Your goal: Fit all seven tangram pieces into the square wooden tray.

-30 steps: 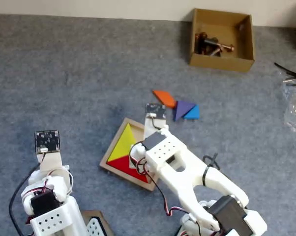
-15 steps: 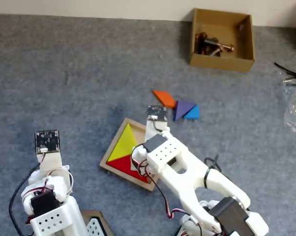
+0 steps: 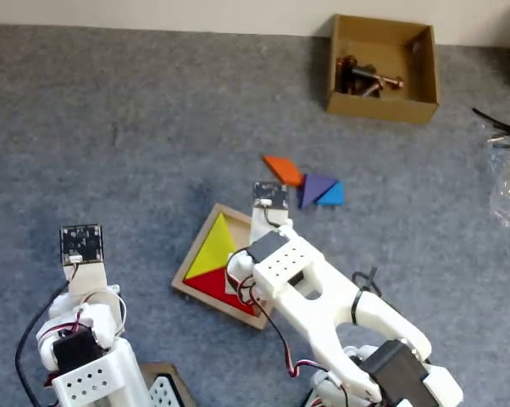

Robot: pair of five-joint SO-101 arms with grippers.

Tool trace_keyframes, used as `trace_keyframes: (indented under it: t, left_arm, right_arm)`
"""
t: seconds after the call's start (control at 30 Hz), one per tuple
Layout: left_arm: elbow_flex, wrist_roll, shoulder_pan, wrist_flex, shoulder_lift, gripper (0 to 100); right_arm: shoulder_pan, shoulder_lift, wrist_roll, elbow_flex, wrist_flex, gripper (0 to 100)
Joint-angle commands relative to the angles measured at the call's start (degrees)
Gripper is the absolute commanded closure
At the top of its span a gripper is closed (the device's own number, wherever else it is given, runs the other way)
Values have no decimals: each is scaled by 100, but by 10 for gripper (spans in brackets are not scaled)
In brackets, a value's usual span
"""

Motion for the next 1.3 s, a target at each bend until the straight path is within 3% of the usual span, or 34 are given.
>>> trace_keyframes:
  t: [0.0,0.67,0.93,1.27]
  left_arm:
    - [119,53,84,53,-31,995]
    - [119,53,84,53,-31,995]
    - [119,53,84,53,-31,995]
    - [119,53,84,53,-31,995]
  right_arm:
    - [-66,-189,-35,-13,-48,988]
    - [-48,-699,-44,-567,629,992]
    - [-48,-769,-35,277,-558,988]
    - [-48,-769,79,418,-646,988]
